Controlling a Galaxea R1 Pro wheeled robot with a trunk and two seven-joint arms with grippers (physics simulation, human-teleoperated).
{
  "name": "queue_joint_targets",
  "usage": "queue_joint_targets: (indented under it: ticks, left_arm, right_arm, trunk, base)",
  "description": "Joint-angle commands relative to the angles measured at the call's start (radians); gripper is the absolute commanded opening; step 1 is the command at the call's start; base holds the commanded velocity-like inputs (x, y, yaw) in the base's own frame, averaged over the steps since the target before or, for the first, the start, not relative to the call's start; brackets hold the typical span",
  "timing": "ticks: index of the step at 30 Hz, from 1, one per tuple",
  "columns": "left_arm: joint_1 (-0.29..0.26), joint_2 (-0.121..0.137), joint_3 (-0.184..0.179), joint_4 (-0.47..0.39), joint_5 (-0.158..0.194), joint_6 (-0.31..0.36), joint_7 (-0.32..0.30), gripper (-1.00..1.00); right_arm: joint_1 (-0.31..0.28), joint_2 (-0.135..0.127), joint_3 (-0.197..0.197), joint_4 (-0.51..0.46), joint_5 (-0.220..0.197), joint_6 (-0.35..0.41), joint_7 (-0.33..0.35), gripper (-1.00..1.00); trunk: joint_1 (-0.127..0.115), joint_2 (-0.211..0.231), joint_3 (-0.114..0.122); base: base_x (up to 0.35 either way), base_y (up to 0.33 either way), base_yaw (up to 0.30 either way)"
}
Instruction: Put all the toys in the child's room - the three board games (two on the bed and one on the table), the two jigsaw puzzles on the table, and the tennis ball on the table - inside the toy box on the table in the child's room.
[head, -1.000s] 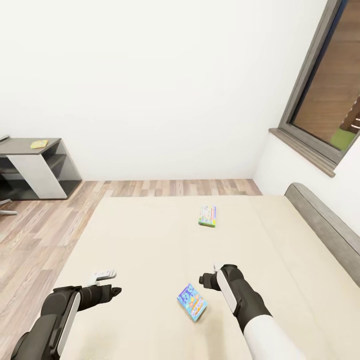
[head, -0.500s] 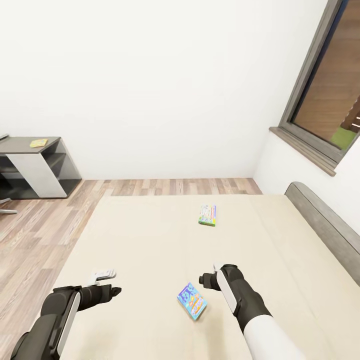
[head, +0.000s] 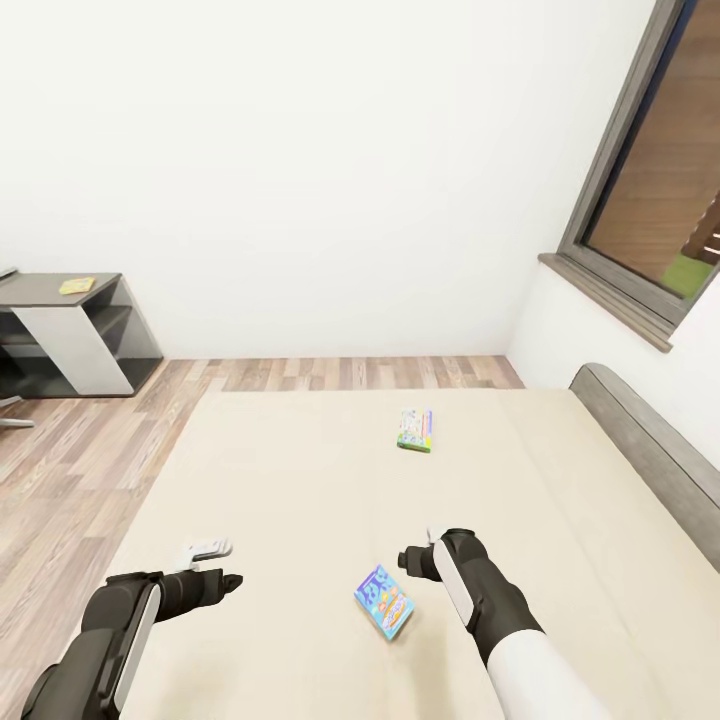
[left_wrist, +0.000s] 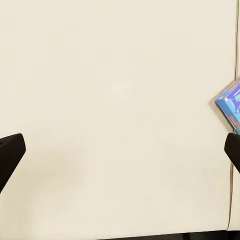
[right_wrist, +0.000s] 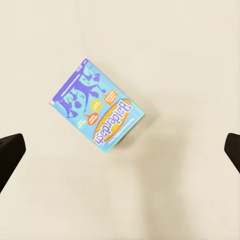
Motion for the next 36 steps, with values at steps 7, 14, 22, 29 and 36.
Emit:
queue_joint_targets:
  ticks: [7, 14, 22, 29, 36]
  left_arm:
    - [-0.001, 0.001, 0.001, -0.001, -0.007, 0.004, -0.008, 1.0]
    - [-0.001, 0.001, 0.002, -0.001, -0.008, 0.004, -0.009, 1.0]
    - [-0.001, 0.001, 0.002, -0.003, -0.007, 0.004, -0.009, 1.0]
    - [-0.001, 0.001, 0.002, -0.007, -0.007, 0.006, -0.012, 1.0]
    - [-0.001, 0.008, 0.008, -0.02, -0.007, 0.023, -0.079, 1.0]
  right_arm:
    - [-0.001, 0.0, 0.001, -0.001, -0.011, 0.004, -0.009, 1.0]
    - [-0.001, 0.0, 0.001, -0.001, -0.011, 0.005, -0.009, 1.0]
    - [-0.001, 0.0, 0.001, -0.001, -0.011, 0.006, -0.009, 1.0]
    - [-0.001, 0.0, 0.0, -0.001, -0.011, 0.005, -0.009, 1.0]
    - [-0.001, 0.0, 0.001, -0.001, -0.011, 0.005, -0.009, 1.0]
  trunk:
    - [0.001, -0.002, -0.006]
    - [0.001, -0.002, -0.016]
    - [0.001, -0.002, -0.029]
    - [0.001, -0.002, -0.04]
    - [0.001, -0.002, -0.052]
  base:
    - [0.0, 0.0, 0.0]
    - [0.0, 0.0, 0.0]
    - [0.0, 0.0, 0.0]
    - [0.0, 0.0, 0.0]
    - [0.0, 0.0, 0.0]
